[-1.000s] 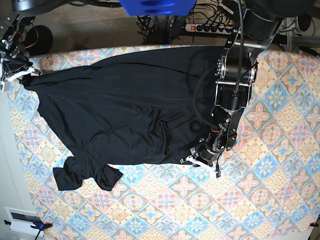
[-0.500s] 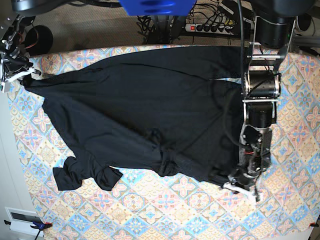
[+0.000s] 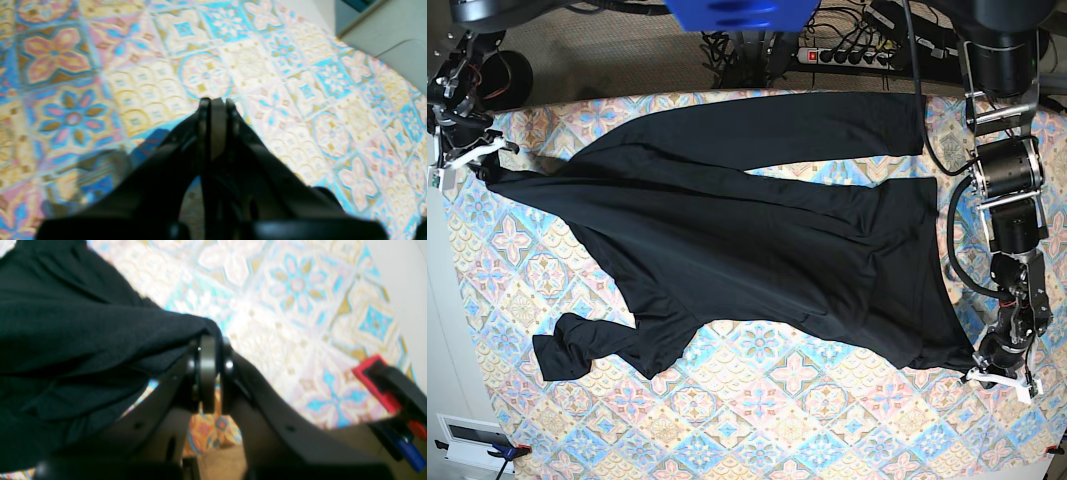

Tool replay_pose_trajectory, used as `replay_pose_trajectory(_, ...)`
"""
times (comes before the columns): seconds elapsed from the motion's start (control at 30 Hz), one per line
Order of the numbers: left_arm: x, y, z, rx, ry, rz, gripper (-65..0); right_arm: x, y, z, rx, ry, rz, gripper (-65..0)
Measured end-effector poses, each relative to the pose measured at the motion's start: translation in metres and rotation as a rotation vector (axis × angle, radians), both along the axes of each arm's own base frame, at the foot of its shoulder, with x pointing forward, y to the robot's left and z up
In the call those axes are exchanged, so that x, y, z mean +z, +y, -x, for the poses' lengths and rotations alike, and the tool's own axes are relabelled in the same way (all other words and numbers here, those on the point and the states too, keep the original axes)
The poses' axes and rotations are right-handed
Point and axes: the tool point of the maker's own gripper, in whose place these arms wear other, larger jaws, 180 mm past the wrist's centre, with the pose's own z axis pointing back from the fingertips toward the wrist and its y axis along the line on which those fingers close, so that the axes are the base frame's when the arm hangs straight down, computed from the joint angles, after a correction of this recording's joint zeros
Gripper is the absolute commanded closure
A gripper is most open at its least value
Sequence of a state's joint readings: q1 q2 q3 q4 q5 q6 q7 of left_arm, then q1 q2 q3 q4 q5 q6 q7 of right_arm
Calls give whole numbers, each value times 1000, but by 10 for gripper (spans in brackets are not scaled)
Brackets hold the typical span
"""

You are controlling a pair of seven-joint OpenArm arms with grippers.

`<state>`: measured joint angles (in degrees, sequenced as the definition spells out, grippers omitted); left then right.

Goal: Layout the t-shirt on the table in an organized manner, then fold the t-shirt properly
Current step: 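Reach the left gripper into the shirt body, grasp and drag fabric outward, then grasp the shirt side edge with the left gripper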

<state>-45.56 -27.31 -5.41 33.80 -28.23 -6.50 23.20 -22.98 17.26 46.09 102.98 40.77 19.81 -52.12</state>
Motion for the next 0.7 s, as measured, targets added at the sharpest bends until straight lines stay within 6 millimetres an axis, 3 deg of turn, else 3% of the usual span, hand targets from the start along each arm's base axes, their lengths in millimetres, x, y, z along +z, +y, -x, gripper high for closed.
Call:
replay_pose_trajectory(0.13,12,19,1,47,-47,-54,-73,-2,-1,2,-8,11,5,0)
replay_pose_trajectory(0.23,20,37,6,71,-47,-75,-177,-6,-10,8,-36,41,27,0)
replay_pose_trajectory(0.33,13,39,11,72,-24,-73,-279,-8,-7,11,-24,47,19,0)
replay_pose_trajectory(0.4,-3,29,17,42,30,-47,-302,-8,-7,12,-24,54,21,0)
replay_pose_trajectory(0.53,-31,3,37,-36,115,-24,-284,-11,-5,15,-20,79,12,0)
replay_pose_trajectory(0.7,-53,-66,83,-229,142,-10,-246,-11,-4,13,-20,75,10,0)
